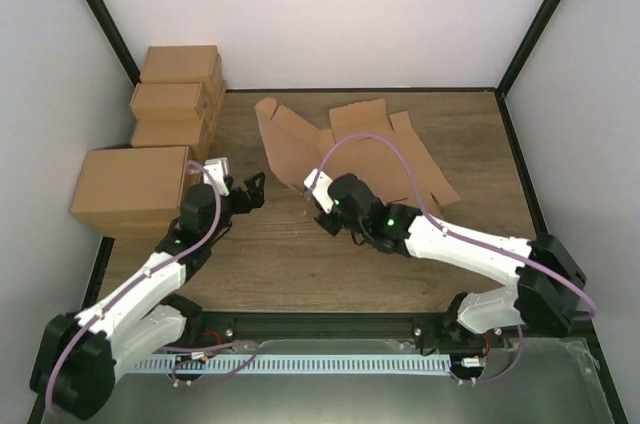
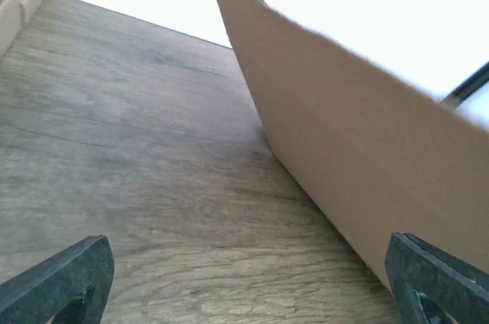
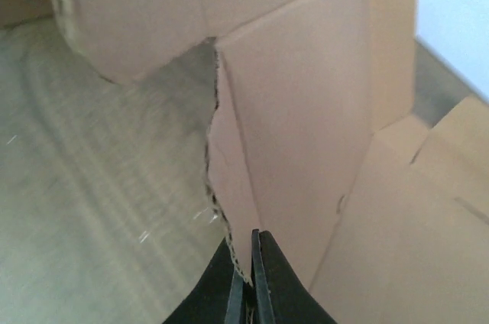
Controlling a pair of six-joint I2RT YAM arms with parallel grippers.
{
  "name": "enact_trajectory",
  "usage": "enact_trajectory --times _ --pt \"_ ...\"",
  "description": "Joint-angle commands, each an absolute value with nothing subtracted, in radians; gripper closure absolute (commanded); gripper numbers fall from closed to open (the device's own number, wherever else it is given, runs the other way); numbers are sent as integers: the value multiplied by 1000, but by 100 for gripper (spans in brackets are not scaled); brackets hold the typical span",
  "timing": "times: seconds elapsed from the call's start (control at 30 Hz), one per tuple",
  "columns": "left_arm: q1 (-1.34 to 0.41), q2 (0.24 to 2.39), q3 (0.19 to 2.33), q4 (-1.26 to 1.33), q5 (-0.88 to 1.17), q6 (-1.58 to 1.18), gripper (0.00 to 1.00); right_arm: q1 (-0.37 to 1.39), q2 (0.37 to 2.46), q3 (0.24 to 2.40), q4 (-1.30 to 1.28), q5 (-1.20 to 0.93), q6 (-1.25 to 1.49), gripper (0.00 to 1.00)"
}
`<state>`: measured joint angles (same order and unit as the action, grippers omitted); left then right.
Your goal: Fold the paper box
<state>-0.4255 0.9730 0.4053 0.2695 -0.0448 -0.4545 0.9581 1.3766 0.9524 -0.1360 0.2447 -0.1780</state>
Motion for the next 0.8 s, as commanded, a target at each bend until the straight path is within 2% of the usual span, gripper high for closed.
enact_trajectory --times 0.0,0.2,0.47,0.57,0.77 --pt "-428 834 467 -11 -114 -562 0 1015 1245 873 -237 130 -46 99" --pt "-425 661 544 -296 -80 -740 0 1038 1143 788 -228 -144 75 99" --pt "-423 722 655 -467 73 -849 0 1037 1160 691 -156 -281 120 88" --pt "-423 749 673 -460 115 -833 0 1037 1165 680 -139 -290 122 68" --pt "-423 817 658 -412 161 -762 0 1038 1092 638 -92 -224 171 40"
